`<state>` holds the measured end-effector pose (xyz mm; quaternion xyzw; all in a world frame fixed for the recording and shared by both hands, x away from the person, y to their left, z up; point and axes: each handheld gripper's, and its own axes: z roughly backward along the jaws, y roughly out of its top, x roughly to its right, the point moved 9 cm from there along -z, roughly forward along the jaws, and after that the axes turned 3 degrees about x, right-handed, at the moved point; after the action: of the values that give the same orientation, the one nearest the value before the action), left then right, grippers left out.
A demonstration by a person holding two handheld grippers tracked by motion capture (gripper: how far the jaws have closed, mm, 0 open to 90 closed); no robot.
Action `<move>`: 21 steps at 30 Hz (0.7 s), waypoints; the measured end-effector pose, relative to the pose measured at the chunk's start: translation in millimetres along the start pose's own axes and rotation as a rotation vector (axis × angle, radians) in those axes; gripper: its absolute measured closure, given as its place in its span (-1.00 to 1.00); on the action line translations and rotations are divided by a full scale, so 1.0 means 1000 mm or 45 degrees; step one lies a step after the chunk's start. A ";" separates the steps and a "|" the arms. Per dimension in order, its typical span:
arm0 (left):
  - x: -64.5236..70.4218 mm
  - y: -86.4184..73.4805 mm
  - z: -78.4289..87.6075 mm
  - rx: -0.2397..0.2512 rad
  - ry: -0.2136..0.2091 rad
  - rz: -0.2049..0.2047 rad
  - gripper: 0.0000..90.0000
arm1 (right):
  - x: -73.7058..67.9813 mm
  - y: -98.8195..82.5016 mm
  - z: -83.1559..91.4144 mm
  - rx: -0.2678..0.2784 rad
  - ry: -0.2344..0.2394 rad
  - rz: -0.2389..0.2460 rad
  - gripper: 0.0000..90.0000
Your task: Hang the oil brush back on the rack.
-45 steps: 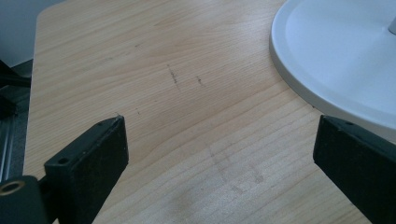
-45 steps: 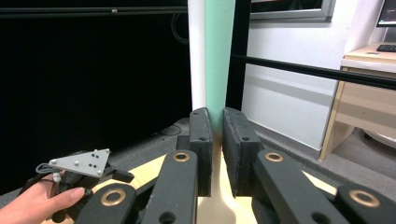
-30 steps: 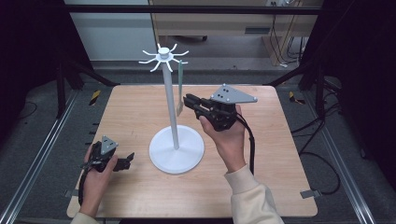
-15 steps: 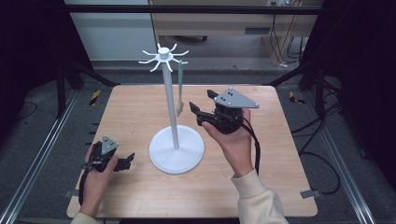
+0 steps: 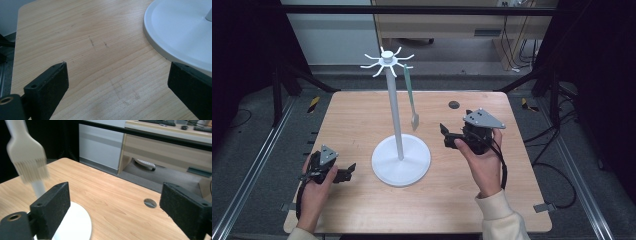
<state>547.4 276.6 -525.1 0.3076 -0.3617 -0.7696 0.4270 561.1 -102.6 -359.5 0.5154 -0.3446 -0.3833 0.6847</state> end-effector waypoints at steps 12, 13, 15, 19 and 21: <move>-0.001 0.001 0.001 0.008 0.005 0.007 -0.94 | 0.042 -0.050 0.012 -0.075 -0.132 -0.062 -0.80; -0.001 0.001 0.001 0.008 0.005 0.007 -0.94 | 0.046 -0.055 0.013 -0.089 -0.143 -0.063 -0.80; -0.001 0.001 0.001 0.009 0.006 0.008 -0.94 | 0.052 -0.064 0.014 -0.108 -0.161 -0.074 -0.79; -0.001 0.001 0.001 0.011 0.006 0.011 -0.94 | 0.063 -0.081 0.017 -0.152 -0.186 -0.083 -0.79; -0.001 0.001 0.001 0.012 0.006 0.010 -0.94 | 0.068 -0.088 0.018 -0.168 -0.197 -0.078 -0.79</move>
<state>547.9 277.5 -523.6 0.3098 -0.3655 -0.7655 0.4294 562.4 -185.5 -435.9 0.4482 -0.3544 -0.4647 0.6764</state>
